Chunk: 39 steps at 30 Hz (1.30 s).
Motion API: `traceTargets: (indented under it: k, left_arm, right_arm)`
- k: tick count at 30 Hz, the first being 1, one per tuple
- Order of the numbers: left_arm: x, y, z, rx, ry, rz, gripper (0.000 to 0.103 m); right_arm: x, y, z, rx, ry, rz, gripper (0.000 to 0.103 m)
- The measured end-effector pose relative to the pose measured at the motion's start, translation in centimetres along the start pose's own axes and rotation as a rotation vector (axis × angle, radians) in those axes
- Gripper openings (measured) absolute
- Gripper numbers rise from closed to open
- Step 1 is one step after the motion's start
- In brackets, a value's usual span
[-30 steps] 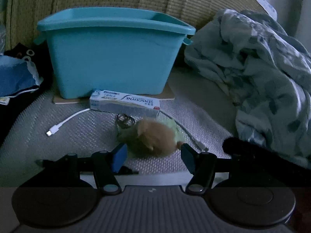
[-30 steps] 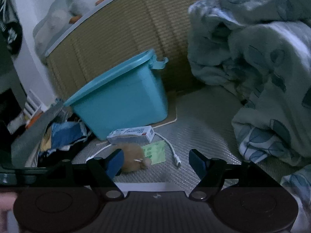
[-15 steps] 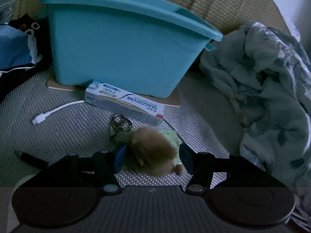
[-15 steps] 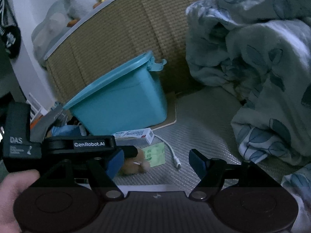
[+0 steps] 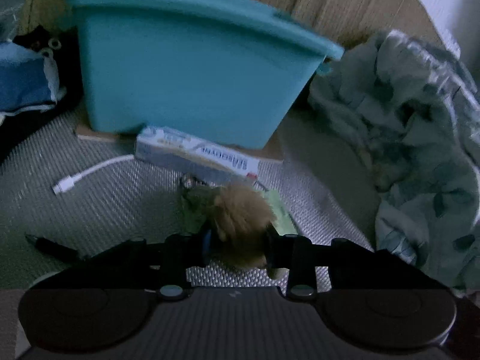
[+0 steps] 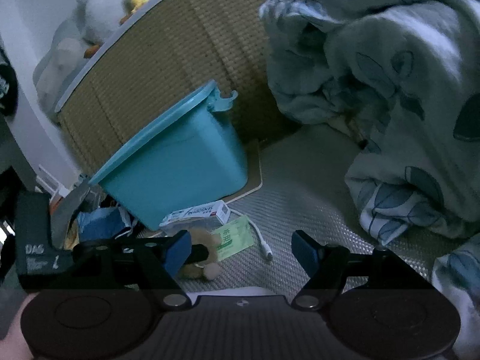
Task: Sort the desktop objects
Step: 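Lift the plush with the left gripper and carry it over the teal bin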
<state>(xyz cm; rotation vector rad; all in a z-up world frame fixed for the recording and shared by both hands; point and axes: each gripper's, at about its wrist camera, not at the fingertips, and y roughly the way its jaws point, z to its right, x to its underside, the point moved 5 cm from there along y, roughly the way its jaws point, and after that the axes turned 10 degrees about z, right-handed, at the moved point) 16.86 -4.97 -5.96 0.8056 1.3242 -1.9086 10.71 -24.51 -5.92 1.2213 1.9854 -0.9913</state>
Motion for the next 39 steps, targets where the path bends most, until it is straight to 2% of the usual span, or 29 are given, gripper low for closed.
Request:
traceTargets:
  k: [9, 15, 23, 27, 30, 33, 39]
  left_arm:
    - [-3.9, -3.2, -0.3, 0.022, -0.002, 0.097, 0.036]
    - [-6.9, -5.8, -1.2, 0.025, 0.031, 0.143, 0.036]
    - [-13.7, -9.9, -1.9, 0.018, 0.074, 0.255, 0.037]
    - [-17.4, -9.9, -1.9, 0.009, 0.077, 0.279, 0.037]
    - [-19.8, -8.9, -1.7, 0.004, 0.085, 0.268, 0.037]
    - [-21.3, -7.1, -1.6, -0.002, 0.082, 0.245, 0.037]
    - [-21.6, -2.8, -2.0, -0.024, 0.032, 0.166, 0.037]
  right_arm:
    - [0.3, 0.0, -0.4, -0.011, -0.02, -0.007, 0.078]
    - [0.3, 0.1, -0.5, -0.013, -0.02, -0.017, 0.078]
    - [0.4, 0.3, -0.6, -0.021, -0.02, -0.027, 0.078]
    - [0.5, 0.3, -0.7, -0.024, -0.022, -0.03, 0.078]
    - [0.5, 0.3, -0.7, -0.021, -0.022, -0.033, 0.078]
    - [0.6, 0.4, -0.7, -0.02, -0.022, -0.035, 0.078]
    - [0.6, 0.5, -0.7, -0.024, -0.018, -0.042, 0.078]
